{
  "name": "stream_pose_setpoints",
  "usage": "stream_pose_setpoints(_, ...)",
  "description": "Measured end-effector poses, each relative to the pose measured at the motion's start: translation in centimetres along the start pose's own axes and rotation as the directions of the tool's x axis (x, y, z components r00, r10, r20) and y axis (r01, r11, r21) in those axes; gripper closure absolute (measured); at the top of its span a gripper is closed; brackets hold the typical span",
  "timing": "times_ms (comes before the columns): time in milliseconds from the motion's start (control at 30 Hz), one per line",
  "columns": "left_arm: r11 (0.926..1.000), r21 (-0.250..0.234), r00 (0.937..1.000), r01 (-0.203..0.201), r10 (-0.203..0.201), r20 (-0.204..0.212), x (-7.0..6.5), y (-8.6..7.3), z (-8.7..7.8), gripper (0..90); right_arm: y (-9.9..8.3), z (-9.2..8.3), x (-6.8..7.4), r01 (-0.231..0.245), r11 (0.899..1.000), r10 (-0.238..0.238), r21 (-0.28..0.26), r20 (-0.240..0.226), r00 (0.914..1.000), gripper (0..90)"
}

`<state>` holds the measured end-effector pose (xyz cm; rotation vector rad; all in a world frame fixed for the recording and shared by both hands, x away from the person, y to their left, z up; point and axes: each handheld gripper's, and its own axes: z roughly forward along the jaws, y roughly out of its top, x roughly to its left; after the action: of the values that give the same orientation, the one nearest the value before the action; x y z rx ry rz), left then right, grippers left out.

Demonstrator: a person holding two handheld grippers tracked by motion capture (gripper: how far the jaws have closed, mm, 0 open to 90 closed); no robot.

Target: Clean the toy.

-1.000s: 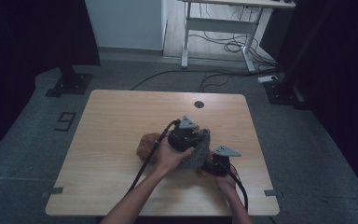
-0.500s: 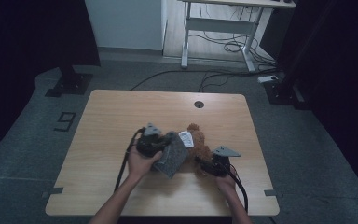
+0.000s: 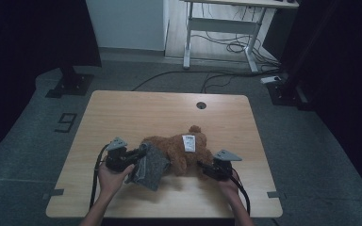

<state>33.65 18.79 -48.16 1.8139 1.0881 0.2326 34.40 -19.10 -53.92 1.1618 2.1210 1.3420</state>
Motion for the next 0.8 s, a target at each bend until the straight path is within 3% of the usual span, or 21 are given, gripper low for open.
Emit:
stream_pose_setpoints(300,0.9977,-0.003,0.9973,0.067,-0.067,0.031,0.9,-0.4,2.1,80.6,0.2,0.1,-0.1,-0.002,1.0,0.002,0.022,0.0,1.0,56.5)
stream_pose_setpoints(567,0.9976,-0.012,0.9977,0.068,-0.068,-0.006,1.3,1.1,4.3,81.0,1.4,1.6,-0.7,0.02,0.999,-0.022,0.03,0.07,0.9973,58.1)
stream_pose_setpoints(800,0.9969,-0.013,0.9967,0.077,-0.078,-0.023,1.9,2.5,6.1,80.9,2.3,3.1,-2.4,-0.009,1.0,0.007,0.014,0.105,0.9944,58.2)
